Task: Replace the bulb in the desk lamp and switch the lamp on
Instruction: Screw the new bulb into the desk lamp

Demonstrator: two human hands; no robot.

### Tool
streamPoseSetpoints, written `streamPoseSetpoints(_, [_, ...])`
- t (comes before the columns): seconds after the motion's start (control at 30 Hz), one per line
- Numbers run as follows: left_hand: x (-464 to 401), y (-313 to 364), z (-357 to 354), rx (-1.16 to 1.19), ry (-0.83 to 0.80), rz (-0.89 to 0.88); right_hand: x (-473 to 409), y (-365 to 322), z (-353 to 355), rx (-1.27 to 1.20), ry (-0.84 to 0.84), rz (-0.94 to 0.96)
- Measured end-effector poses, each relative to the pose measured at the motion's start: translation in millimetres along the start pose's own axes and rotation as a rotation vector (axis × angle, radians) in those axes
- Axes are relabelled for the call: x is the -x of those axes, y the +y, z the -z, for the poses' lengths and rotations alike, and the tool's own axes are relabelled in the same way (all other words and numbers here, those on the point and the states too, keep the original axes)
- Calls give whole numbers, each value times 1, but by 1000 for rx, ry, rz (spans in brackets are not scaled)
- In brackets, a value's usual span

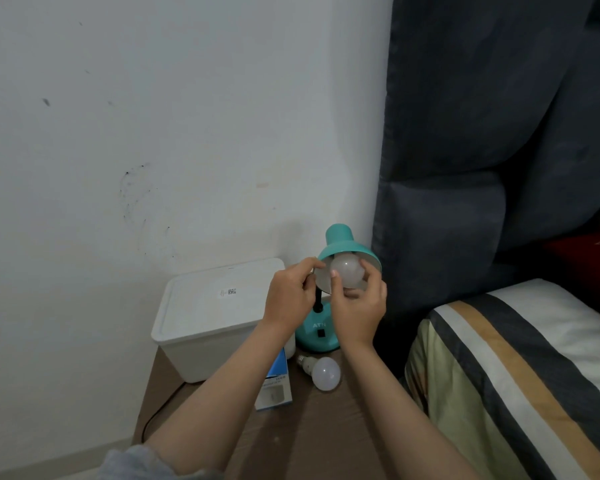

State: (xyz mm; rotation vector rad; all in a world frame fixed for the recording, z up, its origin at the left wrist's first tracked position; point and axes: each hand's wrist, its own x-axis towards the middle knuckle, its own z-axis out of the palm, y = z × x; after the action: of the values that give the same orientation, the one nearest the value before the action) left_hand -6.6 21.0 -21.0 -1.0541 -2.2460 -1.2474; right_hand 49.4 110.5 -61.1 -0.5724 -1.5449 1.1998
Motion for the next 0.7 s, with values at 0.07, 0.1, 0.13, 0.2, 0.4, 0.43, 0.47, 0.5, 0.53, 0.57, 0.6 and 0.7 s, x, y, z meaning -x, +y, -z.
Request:
streamPoseSetpoints(0.07, [0, -1, -1, 1, -6, 2, 1, -1, -1, -20, 7, 17])
streamPoseSetpoints(0.1, [0, -1, -2, 5, -6, 1, 2, -1, -2, -26, 5, 37])
streamPoseSetpoints(0.13, [0, -1, -2, 6, -2, 1, 3, 1, -2, -26, -3, 60])
streamPoseSetpoints(0.2, [0, -1, -1, 3, 1, 4, 4, 2, -2, -16, -16, 84])
streamPoseSetpoints(0.4, [0, 0, 1, -1, 2, -17, -3, -7, 3, 26, 3, 40])
streamPoseSetpoints(0.43, [0, -1, 0, -1, 3, -19, -3, -8, 2, 32, 6, 55])
streamPoseSetpoints(0.47, [0, -1, 0, 0, 5, -20, -3, -7, 2, 39, 1, 84])
streamPoseSetpoints(0.5, [-1, -1, 0, 2, 7, -21, -3, -6, 2, 47, -11, 120])
streamPoseSetpoints(0.53, [0, 0, 0, 5, 7, -21, -2, -3, 2, 62, -27, 155])
streamPoseSetpoints(0.57, [0, 0, 0, 7, 6, -19, -1, -1, 2, 74, -41, 185])
streamPoseSetpoints(0.6, [-1, 0, 1, 10, 5, -16, -1, 1, 2, 75, -52, 199])
streamPoseSetpoints(0.7, [-1, 1, 2, 16, -1, -16, -1, -2, 5, 49, -41, 107])
